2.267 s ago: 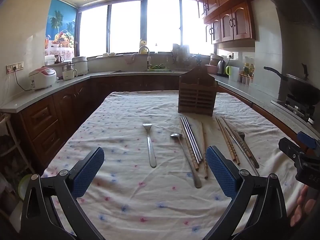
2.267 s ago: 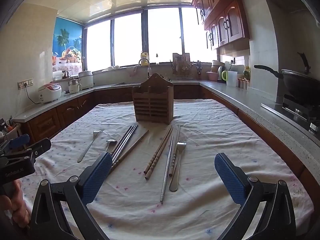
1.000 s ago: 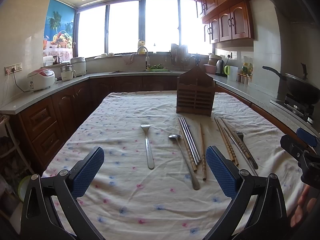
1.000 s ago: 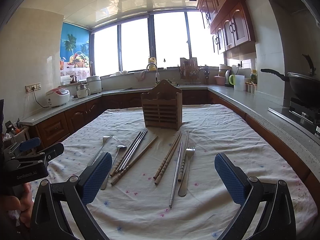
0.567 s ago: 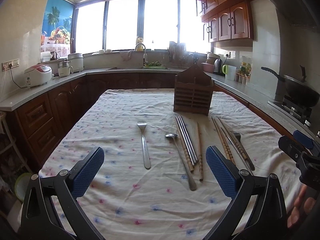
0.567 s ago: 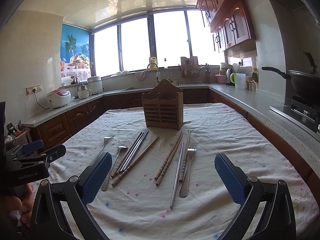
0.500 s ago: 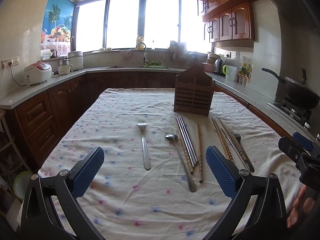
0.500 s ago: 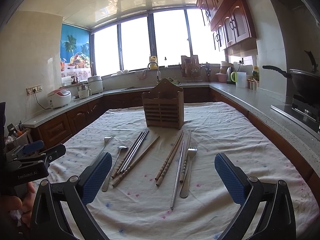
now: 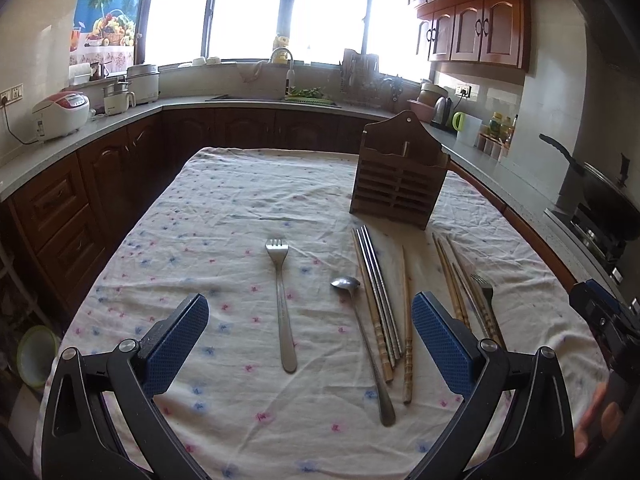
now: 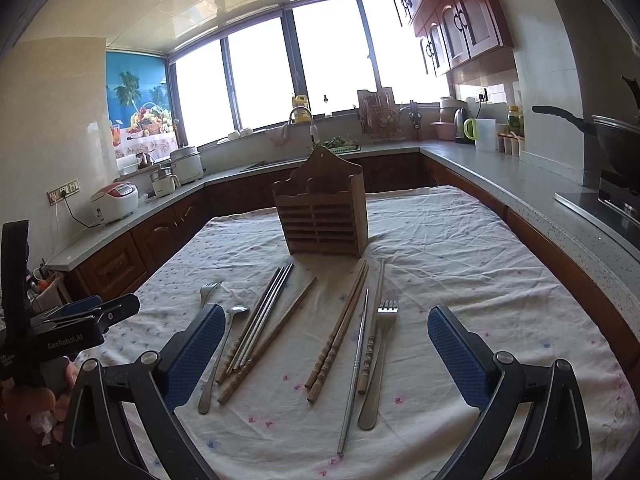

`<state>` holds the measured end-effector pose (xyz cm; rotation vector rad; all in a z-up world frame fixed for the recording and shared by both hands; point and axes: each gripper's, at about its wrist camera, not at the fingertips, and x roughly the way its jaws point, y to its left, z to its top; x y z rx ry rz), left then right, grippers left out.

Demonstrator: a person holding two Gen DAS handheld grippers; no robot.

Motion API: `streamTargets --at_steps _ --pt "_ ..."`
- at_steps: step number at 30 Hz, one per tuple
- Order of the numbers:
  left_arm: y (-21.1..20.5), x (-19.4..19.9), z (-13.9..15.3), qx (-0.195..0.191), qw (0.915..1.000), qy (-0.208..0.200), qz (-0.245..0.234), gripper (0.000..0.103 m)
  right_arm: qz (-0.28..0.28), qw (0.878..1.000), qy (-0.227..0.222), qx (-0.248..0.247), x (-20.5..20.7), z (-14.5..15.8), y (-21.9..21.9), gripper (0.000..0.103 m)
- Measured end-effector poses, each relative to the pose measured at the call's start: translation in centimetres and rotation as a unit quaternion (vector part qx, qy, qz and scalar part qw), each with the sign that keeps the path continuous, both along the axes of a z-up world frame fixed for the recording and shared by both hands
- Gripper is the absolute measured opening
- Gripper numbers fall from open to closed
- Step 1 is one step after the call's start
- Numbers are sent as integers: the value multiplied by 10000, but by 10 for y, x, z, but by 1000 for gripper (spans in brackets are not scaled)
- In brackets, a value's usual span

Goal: Organize utensils
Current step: 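Move left tool down to a wooden chopstick while right tool reaches another wooden chopstick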

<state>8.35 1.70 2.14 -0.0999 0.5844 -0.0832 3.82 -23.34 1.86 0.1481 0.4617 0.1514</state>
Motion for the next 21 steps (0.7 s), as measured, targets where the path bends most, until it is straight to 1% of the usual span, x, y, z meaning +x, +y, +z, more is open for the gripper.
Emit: streamTargets --at_steps 3,8,11,14,16,18,19,21 --pt "0 19 3 -58 9999 123 -50 100 -6 9998 159 128 20 1 -6 92" --pt "-3 54 8 -61 9993 351 -130 91 -36 9987 421 283 53 1 -14 69" --pt "-5 75 8 -146 9983 526 -184 87 10 9978 560 363 73 0 -16 59" --pt "-11 94 6 -187 9970 707 -263 82 63 9962 732 457 93 -2 -18 51" --pt "-16 108 3 -155 9959 831 -328 79 90 9952 837 492 105 -5 -18 48" --pt "-22 120 -1 -106 9948 934 -385 73 125 9941 951 502 117 -7 -17 44" --pt "-24 126 -3 -75 9942 990 -418 72 141 9933 1021 518 124 -9 -17 40" --pt "-29 137 -8 -33 9927 1103 -492 63 176 9914 1165 570 137 -13 -17 33"
